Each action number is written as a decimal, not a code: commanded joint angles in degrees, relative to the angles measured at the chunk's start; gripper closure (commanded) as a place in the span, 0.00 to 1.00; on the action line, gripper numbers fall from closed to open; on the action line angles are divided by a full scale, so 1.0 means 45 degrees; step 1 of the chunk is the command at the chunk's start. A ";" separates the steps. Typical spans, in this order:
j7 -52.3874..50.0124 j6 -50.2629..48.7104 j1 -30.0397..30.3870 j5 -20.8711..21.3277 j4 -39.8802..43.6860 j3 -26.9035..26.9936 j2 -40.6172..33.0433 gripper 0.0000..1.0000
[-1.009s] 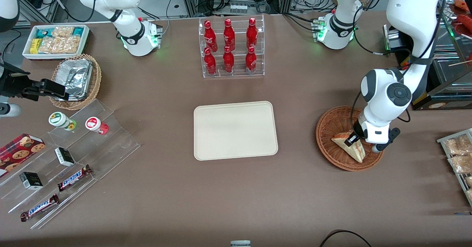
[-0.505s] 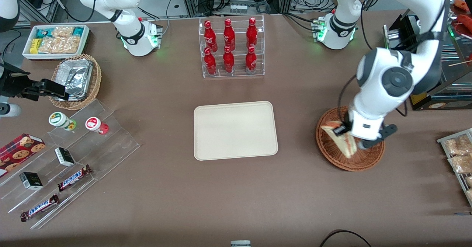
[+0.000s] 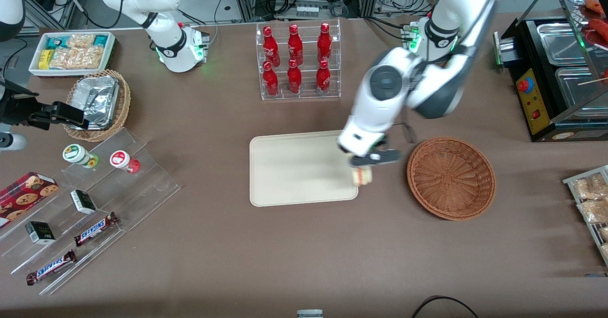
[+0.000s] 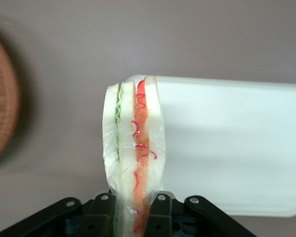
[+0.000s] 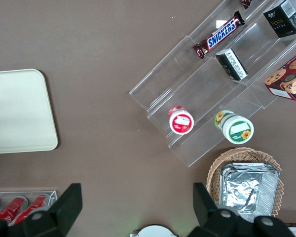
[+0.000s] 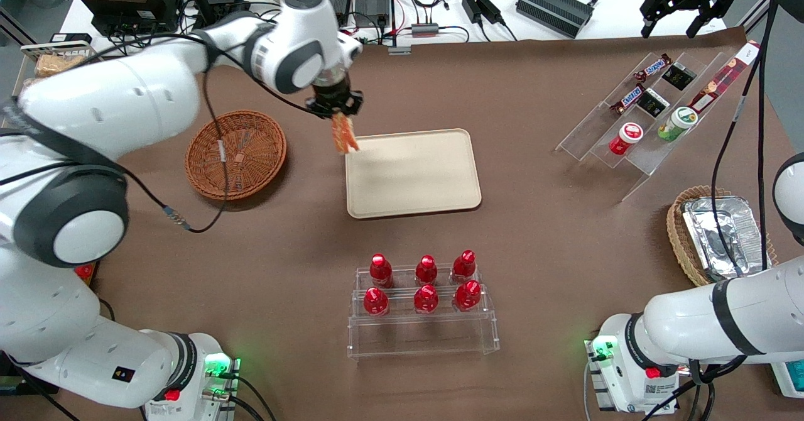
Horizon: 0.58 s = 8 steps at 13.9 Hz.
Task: Place sandwich from basket to tray
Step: 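Lift the sandwich and carry it over the cream tray, then lower the sandwich onto the tray and open the left gripper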
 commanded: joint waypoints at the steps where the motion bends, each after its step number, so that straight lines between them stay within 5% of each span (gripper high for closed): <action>1: -0.0301 -0.0226 -0.1024 0.0464 0.1838 0.0151 0.1755 1.00; 8: -0.1102 0.1000 -0.2668 0.1968 0.3892 0.0190 0.4687 1.00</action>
